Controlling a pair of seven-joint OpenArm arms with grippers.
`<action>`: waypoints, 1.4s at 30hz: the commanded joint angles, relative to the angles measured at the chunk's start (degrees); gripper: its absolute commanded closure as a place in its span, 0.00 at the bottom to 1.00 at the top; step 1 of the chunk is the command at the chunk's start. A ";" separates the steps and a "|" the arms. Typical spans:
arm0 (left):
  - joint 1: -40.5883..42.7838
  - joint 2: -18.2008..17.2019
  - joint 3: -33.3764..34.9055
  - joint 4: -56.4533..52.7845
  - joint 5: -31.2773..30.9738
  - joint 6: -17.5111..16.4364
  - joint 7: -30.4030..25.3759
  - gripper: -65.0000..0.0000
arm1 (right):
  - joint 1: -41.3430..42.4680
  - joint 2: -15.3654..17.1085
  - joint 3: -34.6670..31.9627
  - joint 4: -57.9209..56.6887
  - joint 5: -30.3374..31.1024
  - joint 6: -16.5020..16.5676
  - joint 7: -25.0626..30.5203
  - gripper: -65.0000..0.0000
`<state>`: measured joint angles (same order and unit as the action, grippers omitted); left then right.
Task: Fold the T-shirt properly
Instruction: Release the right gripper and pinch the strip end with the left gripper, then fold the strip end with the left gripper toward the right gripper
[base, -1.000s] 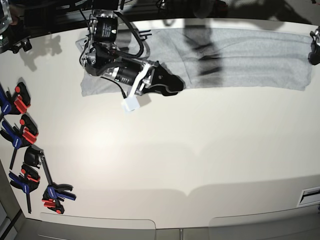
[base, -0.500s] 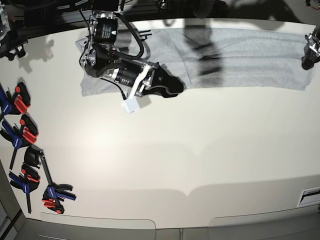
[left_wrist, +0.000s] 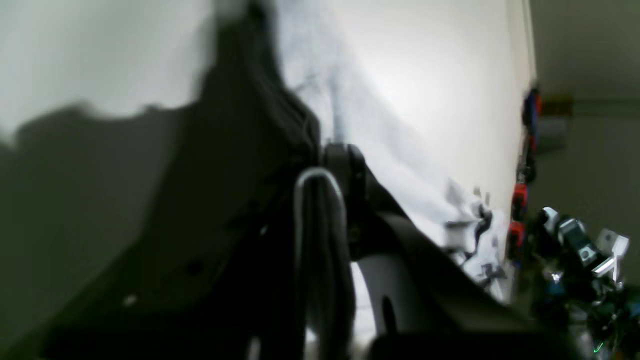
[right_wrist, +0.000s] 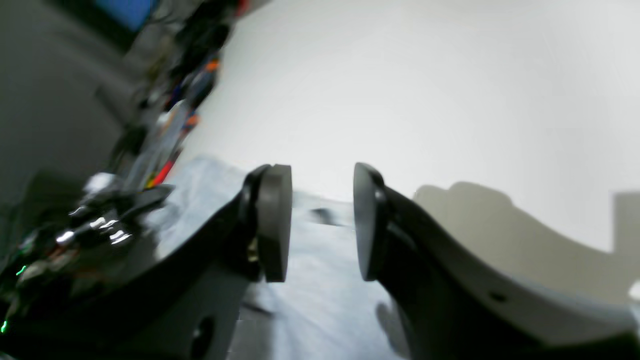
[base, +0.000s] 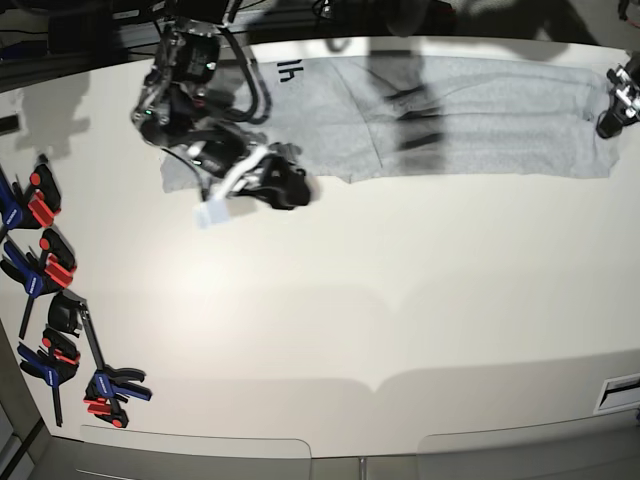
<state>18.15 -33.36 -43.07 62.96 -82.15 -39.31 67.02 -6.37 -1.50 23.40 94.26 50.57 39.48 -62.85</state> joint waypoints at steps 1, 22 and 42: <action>0.74 -0.50 -0.37 3.87 -1.49 -0.69 0.07 1.00 | 0.81 0.48 1.88 0.98 1.44 0.52 1.18 0.70; 6.25 17.35 14.01 29.88 -1.90 -0.69 1.95 1.00 | 0.76 8.81 17.09 0.98 0.35 0.52 0.92 0.70; 2.62 22.10 24.61 29.88 3.13 -0.69 -0.50 1.00 | 0.79 8.79 17.09 0.98 0.39 0.52 1.14 0.70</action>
<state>21.21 -10.94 -18.20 91.79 -77.45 -39.51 67.16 -6.35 6.66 40.45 94.26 49.47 39.48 -63.00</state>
